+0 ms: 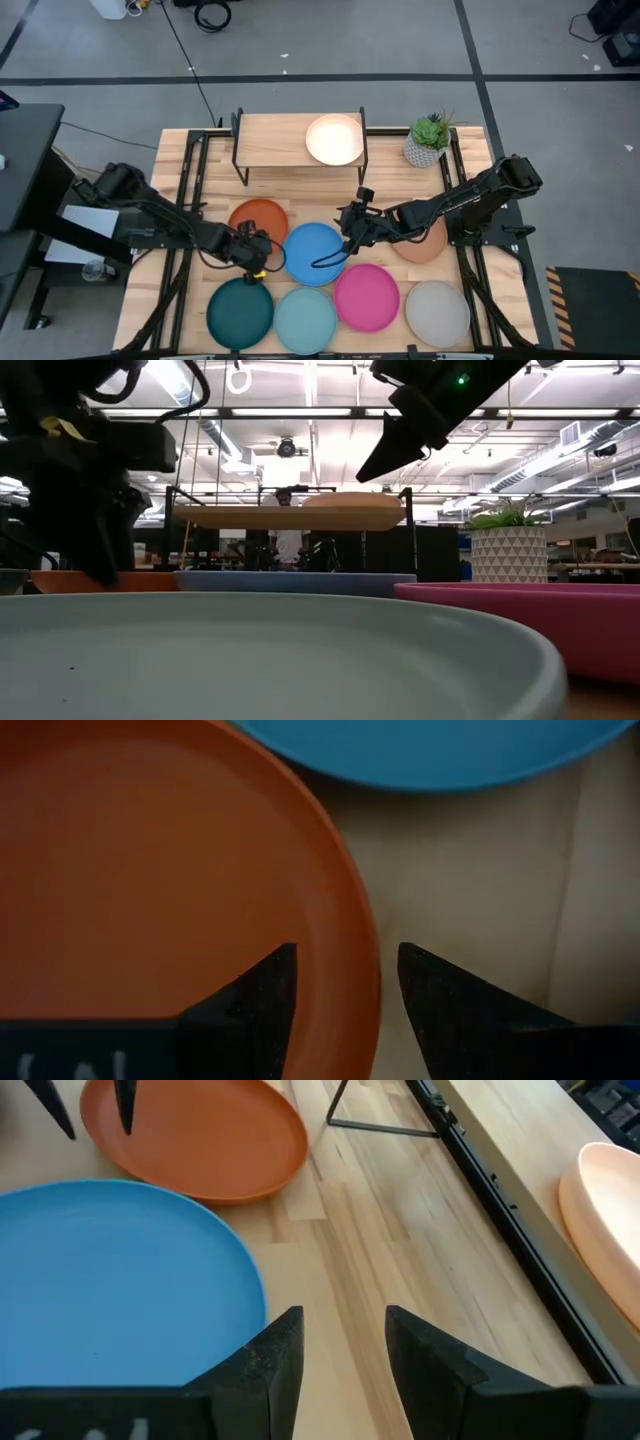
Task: Place and stack plates onto a shelf
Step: Put the orange plate on the shelf
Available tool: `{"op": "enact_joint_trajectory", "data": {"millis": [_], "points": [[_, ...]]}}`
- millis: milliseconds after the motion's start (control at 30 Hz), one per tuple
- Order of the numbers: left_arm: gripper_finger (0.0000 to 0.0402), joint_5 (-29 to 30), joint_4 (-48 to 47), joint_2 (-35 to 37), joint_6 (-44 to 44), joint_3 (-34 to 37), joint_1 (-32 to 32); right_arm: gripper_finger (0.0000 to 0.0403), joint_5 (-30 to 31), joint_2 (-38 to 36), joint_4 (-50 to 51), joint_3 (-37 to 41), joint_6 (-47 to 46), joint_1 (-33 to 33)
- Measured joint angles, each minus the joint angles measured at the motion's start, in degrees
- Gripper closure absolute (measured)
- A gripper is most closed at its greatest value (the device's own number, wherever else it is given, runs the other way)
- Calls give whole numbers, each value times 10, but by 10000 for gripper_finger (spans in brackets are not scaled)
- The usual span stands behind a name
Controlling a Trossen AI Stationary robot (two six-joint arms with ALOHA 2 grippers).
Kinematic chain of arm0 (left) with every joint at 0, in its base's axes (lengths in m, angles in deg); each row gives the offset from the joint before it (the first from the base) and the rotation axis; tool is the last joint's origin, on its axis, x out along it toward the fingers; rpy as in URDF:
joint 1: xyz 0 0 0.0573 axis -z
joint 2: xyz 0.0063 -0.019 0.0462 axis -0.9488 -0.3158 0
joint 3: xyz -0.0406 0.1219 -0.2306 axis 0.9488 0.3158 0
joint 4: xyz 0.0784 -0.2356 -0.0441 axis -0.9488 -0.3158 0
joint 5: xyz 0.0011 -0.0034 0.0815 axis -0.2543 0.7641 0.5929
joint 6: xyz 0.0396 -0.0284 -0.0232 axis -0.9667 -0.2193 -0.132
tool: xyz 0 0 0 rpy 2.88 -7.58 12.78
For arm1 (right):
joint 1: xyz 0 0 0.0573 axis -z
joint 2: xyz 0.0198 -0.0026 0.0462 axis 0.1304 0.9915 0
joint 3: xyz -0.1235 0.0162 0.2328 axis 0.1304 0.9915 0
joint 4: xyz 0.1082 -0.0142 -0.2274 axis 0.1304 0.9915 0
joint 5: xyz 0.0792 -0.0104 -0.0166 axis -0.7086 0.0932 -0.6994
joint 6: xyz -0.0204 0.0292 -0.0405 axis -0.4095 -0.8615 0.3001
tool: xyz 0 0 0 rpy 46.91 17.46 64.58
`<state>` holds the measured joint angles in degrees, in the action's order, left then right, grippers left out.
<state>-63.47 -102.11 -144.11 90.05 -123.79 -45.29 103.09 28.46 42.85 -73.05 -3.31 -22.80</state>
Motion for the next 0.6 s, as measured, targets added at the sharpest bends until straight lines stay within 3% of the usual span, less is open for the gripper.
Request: {"op": "enact_joint_trajectory", "data": {"millis": [133, 367, 467, 600], "points": [[260, -2, -1, -15, -2, 0, 0, 254, -5, 0, -4, 0, 0, 0], [376, -16, -10, -13, -9, -1, -6, 254, -18, 0, -4, 0, -2, 0], [386, -45, -53, 5, -3, -16, -13, 254, -20, 0, -4, 0, -5, 0], [384, -88, -159, 51, -3, -87, -14, 254, -20, 0, -2, 0, -6, -2]]}}
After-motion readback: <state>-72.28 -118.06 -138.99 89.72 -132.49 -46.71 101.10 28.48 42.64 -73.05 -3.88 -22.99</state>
